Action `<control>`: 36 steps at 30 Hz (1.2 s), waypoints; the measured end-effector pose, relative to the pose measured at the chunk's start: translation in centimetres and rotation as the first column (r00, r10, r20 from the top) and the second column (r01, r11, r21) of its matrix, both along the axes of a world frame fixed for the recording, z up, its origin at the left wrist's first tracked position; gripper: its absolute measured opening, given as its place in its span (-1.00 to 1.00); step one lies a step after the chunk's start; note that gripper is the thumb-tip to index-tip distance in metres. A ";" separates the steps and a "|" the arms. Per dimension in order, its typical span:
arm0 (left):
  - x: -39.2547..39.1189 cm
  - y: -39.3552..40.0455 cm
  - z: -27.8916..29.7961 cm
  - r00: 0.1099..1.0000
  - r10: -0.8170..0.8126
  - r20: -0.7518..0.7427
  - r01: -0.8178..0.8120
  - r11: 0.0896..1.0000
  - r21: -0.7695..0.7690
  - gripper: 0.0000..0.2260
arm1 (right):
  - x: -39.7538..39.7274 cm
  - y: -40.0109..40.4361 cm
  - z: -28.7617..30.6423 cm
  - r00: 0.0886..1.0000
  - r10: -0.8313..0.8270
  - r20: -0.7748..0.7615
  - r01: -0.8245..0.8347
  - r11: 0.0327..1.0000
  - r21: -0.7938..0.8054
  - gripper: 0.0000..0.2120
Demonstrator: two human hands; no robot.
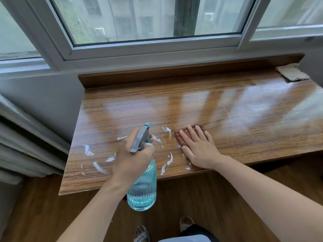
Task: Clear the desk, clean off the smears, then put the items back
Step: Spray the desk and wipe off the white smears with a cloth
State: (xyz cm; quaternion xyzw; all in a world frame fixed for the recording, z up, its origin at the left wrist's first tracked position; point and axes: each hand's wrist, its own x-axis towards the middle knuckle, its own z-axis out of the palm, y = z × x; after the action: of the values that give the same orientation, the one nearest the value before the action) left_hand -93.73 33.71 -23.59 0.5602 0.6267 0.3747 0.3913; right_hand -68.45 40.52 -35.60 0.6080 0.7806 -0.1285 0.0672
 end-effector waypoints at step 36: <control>1.0 0.7 0.8 1.000 0.023 -0.004 -0.023 1.000 -0.012 -0.82 | 1.3 -2.3 0.7 0.981 0.119 -0.152 -0.129 0.990 -0.061 -0.49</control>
State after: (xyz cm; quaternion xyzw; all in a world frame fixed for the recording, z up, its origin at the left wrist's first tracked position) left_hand -92.76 34.45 -22.80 0.5514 0.6360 0.3741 0.3892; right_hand -67.14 38.25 -34.95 0.5442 0.8148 -0.1964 0.0383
